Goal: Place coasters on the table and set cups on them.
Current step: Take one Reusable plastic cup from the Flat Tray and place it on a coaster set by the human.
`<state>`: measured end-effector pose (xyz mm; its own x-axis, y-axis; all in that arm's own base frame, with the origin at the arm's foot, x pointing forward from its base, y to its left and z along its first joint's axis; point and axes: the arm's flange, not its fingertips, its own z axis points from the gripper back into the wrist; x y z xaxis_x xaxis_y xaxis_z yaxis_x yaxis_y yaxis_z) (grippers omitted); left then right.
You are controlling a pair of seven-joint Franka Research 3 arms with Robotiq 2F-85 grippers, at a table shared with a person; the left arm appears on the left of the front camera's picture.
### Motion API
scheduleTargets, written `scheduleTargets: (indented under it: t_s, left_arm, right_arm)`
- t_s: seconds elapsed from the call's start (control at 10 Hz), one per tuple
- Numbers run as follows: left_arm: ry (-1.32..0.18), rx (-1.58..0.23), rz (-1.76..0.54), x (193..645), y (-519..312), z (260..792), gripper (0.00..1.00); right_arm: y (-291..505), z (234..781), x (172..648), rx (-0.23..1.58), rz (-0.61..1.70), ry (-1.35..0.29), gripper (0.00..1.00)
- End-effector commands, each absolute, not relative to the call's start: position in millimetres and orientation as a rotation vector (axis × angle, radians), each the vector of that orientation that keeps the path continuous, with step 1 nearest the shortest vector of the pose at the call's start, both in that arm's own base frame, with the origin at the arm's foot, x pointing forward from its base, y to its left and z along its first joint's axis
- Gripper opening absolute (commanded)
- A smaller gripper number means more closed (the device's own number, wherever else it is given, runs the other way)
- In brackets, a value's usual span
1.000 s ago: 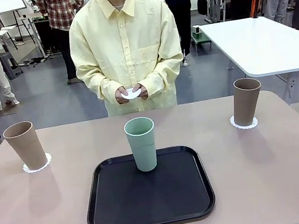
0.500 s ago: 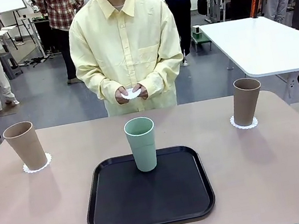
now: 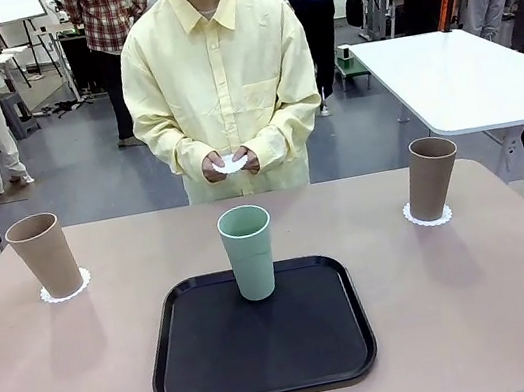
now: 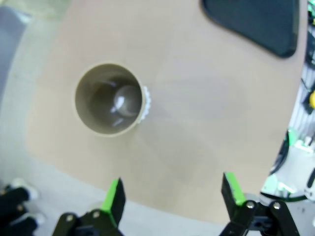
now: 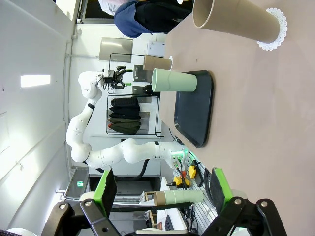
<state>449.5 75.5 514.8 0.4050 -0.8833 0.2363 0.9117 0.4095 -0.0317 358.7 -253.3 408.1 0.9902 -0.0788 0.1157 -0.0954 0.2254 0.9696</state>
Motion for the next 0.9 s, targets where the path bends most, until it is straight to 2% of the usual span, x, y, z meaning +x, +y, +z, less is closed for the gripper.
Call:
scheduleTargets:
  t_s: [0.0, 0.4, 0.6, 0.8]
  left_arm:
    - [-0.188, -0.163, -1.139, 452, 74, 517, 1.0]
    - [-0.194, -0.165, -1.142, 450, 74, 515, 1.0]
    - [-0.108, -0.179, -0.843, 418, 50, 513, 1.0]
    - [-0.093, -0.18, -0.601, 398, 38, 514, 1.0]
  right_arm:
    - [-254, 408, 358, 1.342, 0.013, -0.146, 1.0]
    - [-254, 408, 358, 1.342, 0.013, -0.146, 1.0]
    - [-254, 408, 358, 1.342, 0.013, -0.146, 1.0]
    - [-254, 408, 358, 1.342, 0.013, -0.146, 1.0]
